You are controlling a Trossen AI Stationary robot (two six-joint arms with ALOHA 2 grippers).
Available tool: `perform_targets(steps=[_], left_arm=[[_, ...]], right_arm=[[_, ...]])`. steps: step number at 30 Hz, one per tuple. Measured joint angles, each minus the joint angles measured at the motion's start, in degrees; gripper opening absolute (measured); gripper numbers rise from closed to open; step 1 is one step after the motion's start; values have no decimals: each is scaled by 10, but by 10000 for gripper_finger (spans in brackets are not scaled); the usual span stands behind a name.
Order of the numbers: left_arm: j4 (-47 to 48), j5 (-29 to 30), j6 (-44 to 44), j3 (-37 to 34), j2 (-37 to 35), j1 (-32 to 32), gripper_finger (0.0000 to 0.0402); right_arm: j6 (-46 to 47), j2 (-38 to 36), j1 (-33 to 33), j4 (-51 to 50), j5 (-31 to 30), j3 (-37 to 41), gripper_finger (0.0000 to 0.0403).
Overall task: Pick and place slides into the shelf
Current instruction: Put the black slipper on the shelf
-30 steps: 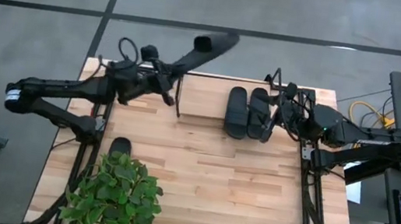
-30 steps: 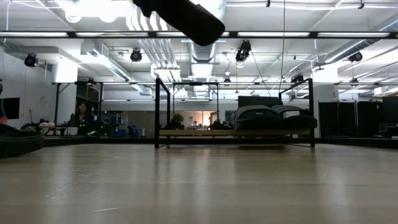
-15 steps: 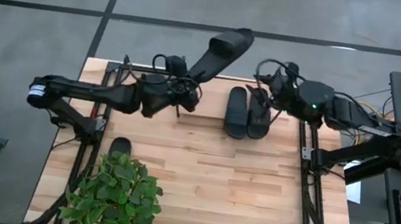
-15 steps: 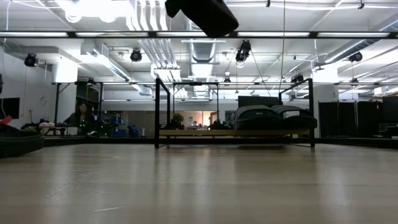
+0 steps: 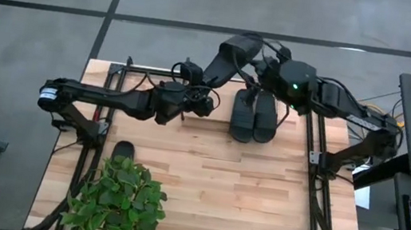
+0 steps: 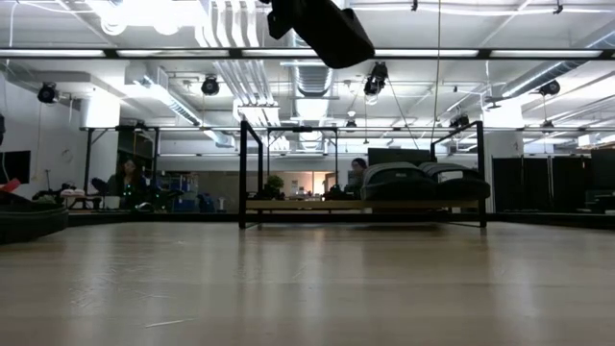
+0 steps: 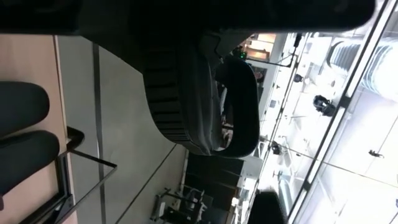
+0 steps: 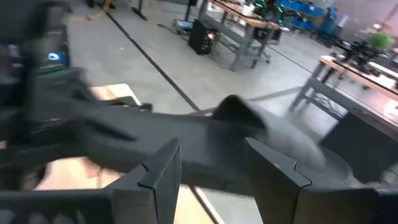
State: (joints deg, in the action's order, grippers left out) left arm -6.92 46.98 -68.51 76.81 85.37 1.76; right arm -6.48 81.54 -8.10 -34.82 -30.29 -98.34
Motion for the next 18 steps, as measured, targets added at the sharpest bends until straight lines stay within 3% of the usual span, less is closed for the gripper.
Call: perform_targets(steps=[6,18], left_arm=[[-1,8,-13,2,3,-1,42],[-1,26,-12,2,3,-3,42]], right_arm=[[4,63,-29,-79,-40,-84,153],[16,188,-56,-185,-63,-255,150]])
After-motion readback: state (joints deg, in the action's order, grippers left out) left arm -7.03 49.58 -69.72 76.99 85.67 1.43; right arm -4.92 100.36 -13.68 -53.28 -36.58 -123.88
